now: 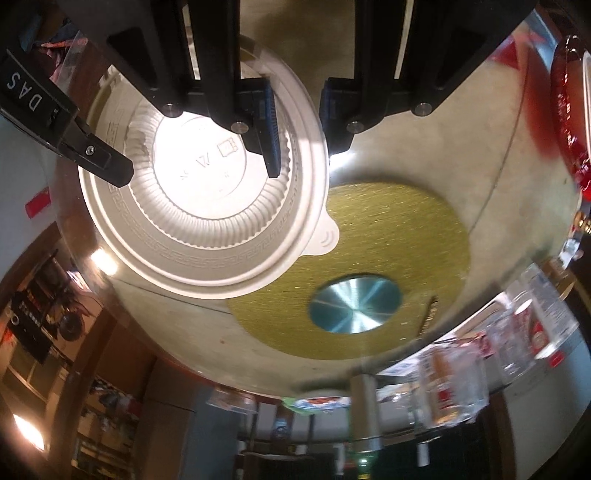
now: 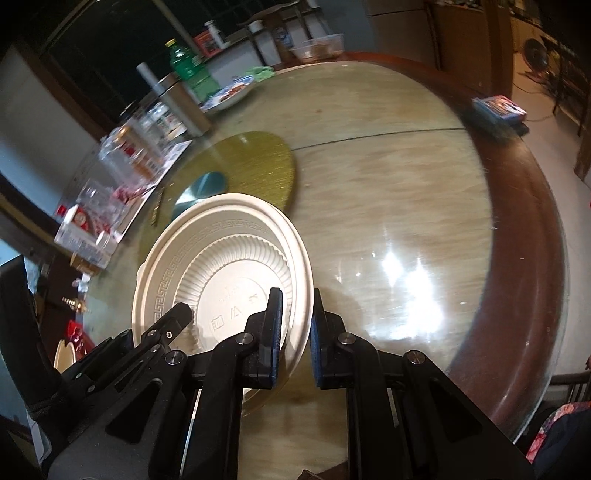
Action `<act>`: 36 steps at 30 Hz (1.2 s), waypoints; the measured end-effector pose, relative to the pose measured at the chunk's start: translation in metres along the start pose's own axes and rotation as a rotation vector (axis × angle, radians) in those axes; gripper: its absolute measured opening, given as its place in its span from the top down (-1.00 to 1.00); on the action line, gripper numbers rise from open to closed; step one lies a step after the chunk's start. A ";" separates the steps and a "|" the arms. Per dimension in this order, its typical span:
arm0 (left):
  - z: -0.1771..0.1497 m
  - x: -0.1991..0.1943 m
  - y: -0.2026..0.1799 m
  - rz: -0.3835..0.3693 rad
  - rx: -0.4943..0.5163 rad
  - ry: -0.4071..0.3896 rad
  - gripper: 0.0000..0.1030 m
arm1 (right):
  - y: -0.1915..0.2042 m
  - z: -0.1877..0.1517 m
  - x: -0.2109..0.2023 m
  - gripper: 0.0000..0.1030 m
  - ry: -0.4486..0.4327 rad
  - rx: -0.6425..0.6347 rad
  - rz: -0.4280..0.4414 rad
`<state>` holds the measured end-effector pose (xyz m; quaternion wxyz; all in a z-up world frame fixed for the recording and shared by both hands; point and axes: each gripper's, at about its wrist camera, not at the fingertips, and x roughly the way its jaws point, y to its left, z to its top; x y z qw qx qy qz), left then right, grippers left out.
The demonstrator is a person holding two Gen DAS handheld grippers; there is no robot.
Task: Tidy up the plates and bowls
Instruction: 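Carry the held beige bowl with both tools to the red plate stack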
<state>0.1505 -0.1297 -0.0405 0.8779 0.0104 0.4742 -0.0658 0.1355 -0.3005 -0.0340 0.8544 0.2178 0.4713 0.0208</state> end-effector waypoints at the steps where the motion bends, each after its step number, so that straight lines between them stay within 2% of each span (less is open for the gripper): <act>1: -0.001 -0.001 0.005 0.002 -0.008 -0.002 0.67 | 0.004 -0.001 0.000 0.75 0.002 -0.006 0.005; 13: -0.018 -0.037 0.064 0.052 -0.088 -0.075 0.66 | 0.071 -0.022 -0.004 0.75 0.005 -0.124 0.064; 36: -0.064 -0.115 0.209 0.188 -0.330 -0.181 0.65 | 0.242 -0.073 0.001 0.75 0.048 -0.408 0.223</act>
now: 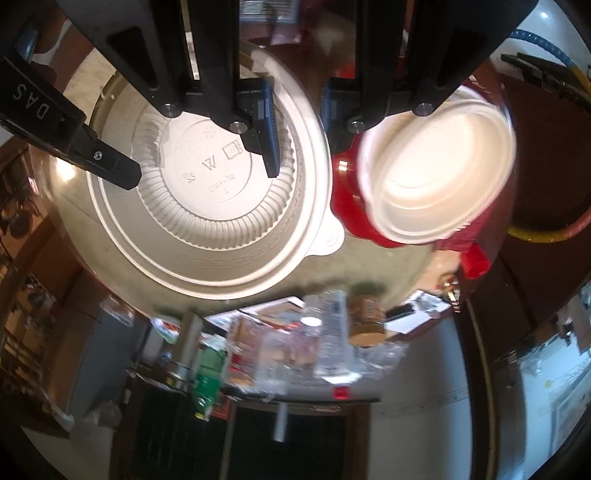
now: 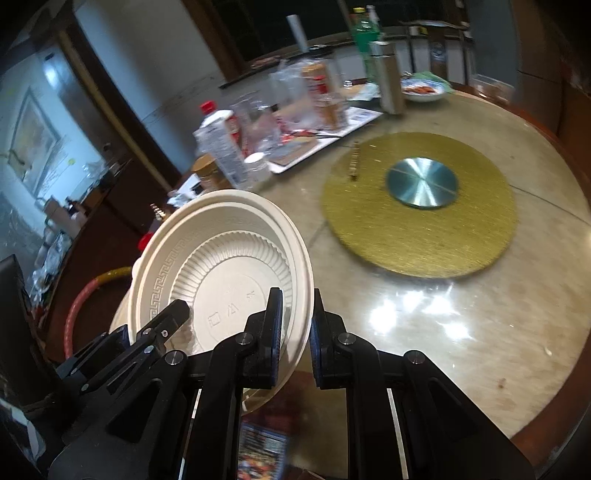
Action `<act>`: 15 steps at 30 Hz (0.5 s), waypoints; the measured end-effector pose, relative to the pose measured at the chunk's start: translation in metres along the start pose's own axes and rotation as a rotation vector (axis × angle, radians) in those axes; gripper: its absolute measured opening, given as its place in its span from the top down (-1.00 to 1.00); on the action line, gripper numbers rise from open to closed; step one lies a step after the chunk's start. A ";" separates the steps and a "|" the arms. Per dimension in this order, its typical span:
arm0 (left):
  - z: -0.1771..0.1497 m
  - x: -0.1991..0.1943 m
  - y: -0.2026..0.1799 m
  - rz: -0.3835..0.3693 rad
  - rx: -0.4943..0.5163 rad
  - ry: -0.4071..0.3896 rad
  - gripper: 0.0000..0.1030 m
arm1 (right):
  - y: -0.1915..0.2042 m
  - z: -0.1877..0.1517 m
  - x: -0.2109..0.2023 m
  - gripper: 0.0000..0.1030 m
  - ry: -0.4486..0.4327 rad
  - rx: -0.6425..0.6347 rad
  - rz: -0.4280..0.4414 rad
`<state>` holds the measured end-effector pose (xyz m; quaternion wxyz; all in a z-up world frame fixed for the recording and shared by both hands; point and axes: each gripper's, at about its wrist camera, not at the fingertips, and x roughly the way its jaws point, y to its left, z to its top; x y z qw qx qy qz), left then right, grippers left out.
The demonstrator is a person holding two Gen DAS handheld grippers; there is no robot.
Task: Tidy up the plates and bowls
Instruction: 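Carry the held beige bowl with both tools to the red plate stack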
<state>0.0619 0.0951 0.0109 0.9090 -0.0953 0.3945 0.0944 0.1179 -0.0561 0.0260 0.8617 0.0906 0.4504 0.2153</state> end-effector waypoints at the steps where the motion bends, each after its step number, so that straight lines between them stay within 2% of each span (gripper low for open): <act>1: 0.002 -0.003 0.006 0.004 -0.007 -0.008 0.65 | 0.007 0.001 0.001 0.75 0.001 -0.010 0.007; 8: 0.010 -0.025 0.043 0.050 -0.054 -0.063 0.65 | 0.055 0.012 0.007 0.75 -0.007 -0.082 0.045; 15: 0.016 -0.029 0.078 0.094 -0.119 -0.084 0.66 | 0.096 0.018 0.021 0.75 0.005 -0.144 0.085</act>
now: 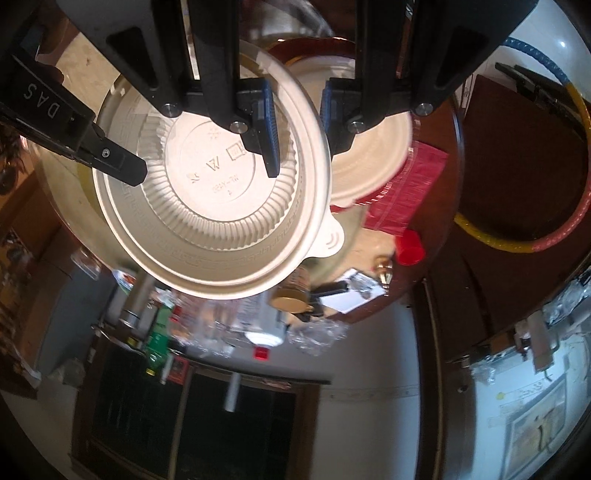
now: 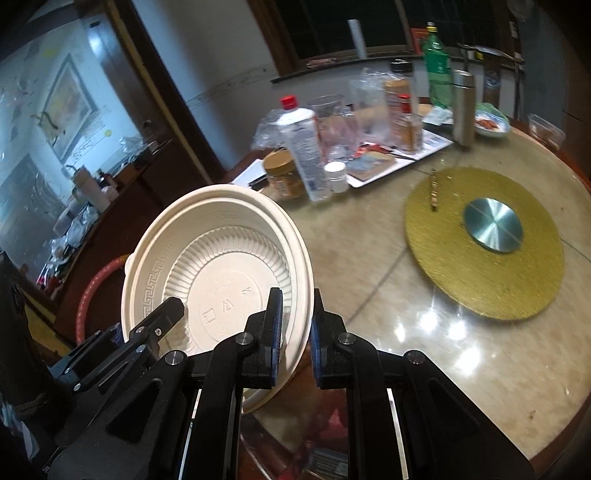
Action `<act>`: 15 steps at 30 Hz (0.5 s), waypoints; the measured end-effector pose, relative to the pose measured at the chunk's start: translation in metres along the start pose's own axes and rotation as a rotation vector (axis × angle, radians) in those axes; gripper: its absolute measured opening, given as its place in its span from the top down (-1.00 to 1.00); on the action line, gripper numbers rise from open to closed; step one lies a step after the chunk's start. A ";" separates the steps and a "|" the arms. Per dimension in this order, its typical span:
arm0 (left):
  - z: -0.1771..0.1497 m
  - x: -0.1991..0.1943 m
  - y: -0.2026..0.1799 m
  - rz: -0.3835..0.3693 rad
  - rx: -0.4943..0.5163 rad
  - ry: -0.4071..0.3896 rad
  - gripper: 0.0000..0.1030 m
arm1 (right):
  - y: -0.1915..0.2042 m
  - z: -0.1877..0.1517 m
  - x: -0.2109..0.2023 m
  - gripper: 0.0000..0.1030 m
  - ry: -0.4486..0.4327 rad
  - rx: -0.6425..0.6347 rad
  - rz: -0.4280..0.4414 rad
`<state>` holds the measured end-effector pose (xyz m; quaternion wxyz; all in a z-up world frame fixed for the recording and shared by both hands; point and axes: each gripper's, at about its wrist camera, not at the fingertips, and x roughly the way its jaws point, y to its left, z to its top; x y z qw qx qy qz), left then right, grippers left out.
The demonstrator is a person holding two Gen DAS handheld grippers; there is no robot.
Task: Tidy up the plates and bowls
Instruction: 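Carry the held beige bowl with both tools to the red plate stack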
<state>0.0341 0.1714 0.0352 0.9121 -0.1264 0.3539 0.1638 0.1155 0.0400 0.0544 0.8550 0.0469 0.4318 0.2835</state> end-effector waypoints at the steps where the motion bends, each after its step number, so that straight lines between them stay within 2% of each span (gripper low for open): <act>1: 0.001 0.000 0.003 0.005 -0.005 -0.002 0.66 | 0.003 0.001 0.002 0.75 0.002 -0.005 0.003; 15: 0.002 0.010 0.053 0.089 -0.081 0.017 0.66 | 0.049 0.001 0.045 0.75 0.069 -0.088 0.041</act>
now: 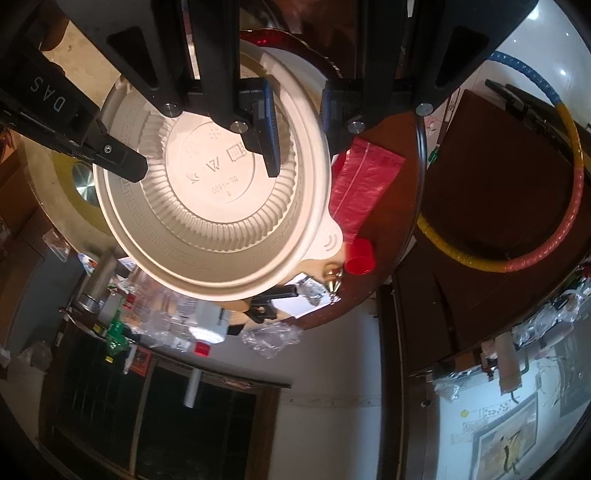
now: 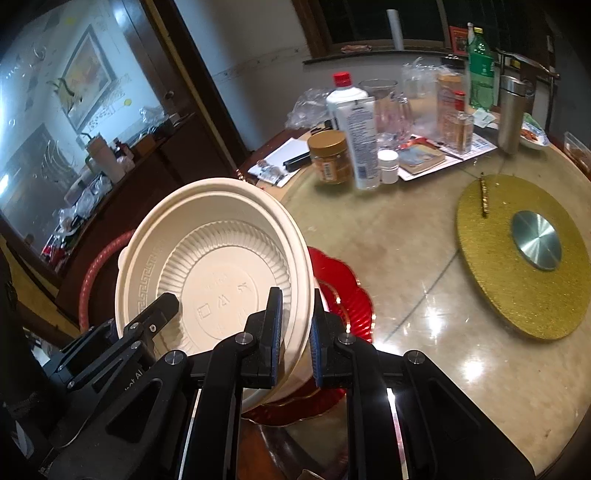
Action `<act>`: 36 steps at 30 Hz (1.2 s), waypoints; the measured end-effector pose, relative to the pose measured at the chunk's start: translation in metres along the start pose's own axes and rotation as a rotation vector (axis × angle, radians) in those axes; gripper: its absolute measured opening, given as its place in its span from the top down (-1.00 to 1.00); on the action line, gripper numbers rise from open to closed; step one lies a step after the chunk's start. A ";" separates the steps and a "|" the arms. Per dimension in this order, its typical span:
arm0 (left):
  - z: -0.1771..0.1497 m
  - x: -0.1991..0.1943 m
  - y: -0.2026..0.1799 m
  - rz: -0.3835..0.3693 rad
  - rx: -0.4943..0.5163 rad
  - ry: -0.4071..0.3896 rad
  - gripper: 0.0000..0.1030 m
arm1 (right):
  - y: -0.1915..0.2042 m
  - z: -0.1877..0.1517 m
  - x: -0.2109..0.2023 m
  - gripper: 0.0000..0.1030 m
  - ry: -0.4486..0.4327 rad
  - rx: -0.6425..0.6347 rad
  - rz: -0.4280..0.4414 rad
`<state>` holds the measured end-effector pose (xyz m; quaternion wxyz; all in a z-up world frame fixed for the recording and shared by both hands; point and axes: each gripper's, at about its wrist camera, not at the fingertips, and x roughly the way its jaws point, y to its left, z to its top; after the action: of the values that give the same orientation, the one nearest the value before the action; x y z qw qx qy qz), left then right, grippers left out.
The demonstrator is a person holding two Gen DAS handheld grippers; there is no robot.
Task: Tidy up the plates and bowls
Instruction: 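Carry the held beige bowl with both tools to the red plate stack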
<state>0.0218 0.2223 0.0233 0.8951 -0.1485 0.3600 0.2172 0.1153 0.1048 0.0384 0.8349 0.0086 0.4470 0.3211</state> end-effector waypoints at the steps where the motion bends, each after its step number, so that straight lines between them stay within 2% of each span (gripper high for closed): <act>1: -0.001 0.000 0.001 0.003 -0.002 0.001 0.66 | 0.001 0.000 0.002 0.75 0.003 -0.002 0.000; 21: -0.010 0.026 0.017 0.033 -0.016 0.060 0.67 | 0.010 -0.006 0.037 0.74 0.073 -0.026 -0.021; 36: -0.013 0.034 0.013 0.042 0.017 0.101 0.66 | 0.004 -0.009 0.042 0.74 0.099 -0.017 -0.032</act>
<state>0.0301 0.2373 -0.0112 0.8722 -0.1441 0.4096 0.2252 0.1227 0.1287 0.0031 0.8167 -0.0216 0.4852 0.3117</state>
